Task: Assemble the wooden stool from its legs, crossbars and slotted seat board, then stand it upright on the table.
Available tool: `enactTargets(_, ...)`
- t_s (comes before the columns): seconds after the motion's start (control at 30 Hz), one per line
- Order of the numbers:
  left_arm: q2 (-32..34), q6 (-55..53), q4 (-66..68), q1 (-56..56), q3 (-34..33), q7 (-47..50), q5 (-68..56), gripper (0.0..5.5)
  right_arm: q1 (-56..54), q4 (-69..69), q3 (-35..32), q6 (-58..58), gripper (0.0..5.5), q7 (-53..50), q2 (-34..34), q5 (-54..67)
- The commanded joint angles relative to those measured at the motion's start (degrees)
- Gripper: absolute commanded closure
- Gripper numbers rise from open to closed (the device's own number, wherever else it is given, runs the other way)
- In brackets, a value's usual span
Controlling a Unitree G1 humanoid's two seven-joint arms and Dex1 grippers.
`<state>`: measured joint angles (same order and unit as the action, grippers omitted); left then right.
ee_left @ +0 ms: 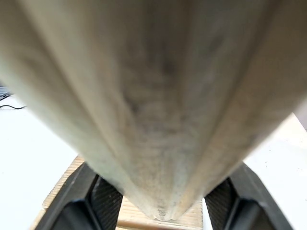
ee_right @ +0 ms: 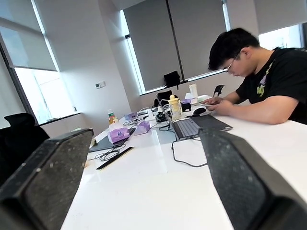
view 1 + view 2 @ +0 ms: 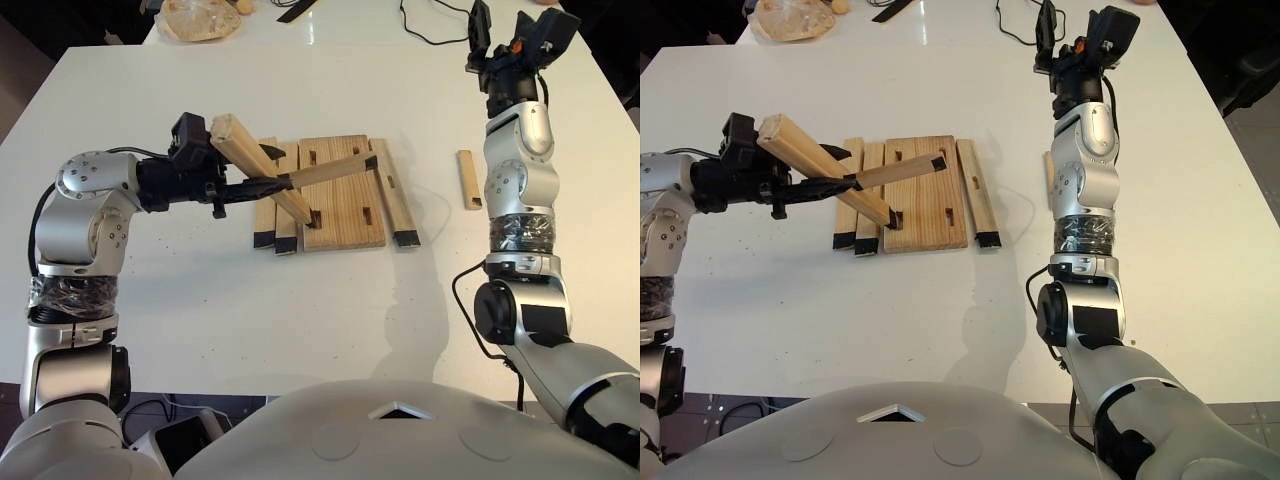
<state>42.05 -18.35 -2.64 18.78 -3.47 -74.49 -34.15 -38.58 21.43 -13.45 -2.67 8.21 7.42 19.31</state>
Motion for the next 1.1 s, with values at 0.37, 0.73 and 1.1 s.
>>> enactTargets(0.37, -1.55, 4.01, 3.13, 0.3, 6.53, -3.11, 6.0, 3.43, -1.22, 3.62, 0.56, -1.44, 1.47, 3.84, 1.26, -0.47)
enactTargets(0.73, 0.16, 13.32, 8.94, -3.3, 17.72, -1.75, 18.54, 3.45, 7.75, -1.69, 12.07, 0.43, 1.47, 2.18, -2.69, -11.86)
enactTargets(1.1, -0.02, 12.67, 4.22, -3.3, 12.96, 10.1, 20.26, 2.38, 10.72, -4.41, 8.28, -0.09, 1.47, -1.65, -2.22, -11.52)
